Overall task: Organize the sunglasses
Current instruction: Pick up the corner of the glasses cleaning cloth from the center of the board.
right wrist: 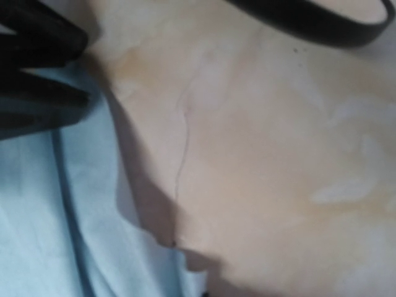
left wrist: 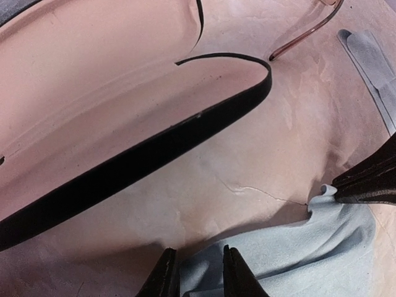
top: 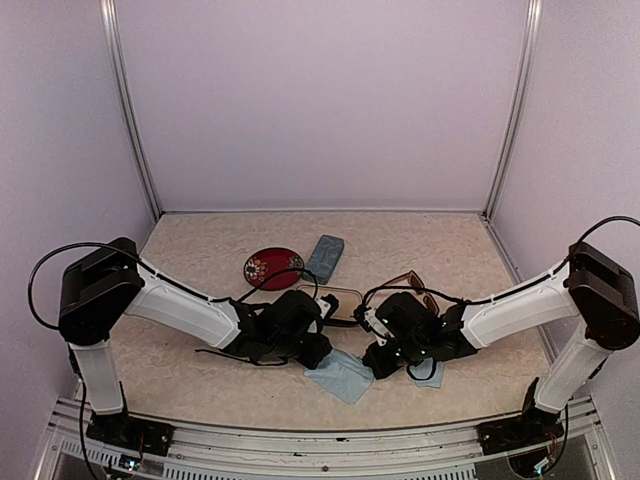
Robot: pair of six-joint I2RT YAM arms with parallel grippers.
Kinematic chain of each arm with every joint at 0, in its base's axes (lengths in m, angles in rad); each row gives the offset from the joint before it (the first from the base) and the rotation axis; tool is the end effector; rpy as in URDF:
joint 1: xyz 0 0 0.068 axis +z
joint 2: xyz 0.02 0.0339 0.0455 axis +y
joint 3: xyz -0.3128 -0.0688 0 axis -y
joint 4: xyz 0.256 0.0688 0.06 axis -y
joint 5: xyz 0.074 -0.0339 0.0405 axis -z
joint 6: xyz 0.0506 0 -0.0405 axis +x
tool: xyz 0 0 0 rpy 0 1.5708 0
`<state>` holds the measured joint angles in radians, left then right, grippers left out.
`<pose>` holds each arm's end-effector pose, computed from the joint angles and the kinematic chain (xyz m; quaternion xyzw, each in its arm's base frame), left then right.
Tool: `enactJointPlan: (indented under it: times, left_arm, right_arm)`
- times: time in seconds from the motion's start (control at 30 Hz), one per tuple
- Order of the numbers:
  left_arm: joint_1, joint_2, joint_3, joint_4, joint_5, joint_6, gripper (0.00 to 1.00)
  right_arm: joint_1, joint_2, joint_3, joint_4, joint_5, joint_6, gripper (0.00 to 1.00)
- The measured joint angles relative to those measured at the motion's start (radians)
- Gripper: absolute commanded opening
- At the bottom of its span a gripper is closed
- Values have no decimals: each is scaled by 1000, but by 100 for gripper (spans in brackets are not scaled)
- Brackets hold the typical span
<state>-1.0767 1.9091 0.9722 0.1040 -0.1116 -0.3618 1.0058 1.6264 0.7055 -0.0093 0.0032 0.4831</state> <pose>0.1982 -0.3560 0.1459 0.3070 0.8794 -0.1981 0.3052 0.1685 0.2656 0.1584 -0.2448 0.9170 0.2122 0.2326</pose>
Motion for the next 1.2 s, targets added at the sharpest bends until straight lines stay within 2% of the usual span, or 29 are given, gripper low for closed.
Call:
enactJointPlan:
  times: [0.4,0.7,1.2]
  left_arm:
    - [3,-44,-37,0,74,-1,0]
    - [8,-109,-69,43,70,-1,0]
    - [9,-212,-103,68,57,4,0]
  right_arm:
    - [-3,0,0,0,-3,0,0]
    - [-11,-11,-6,15,2,-9,0]
    - [-13,-172,-28,68,5,-105,0]
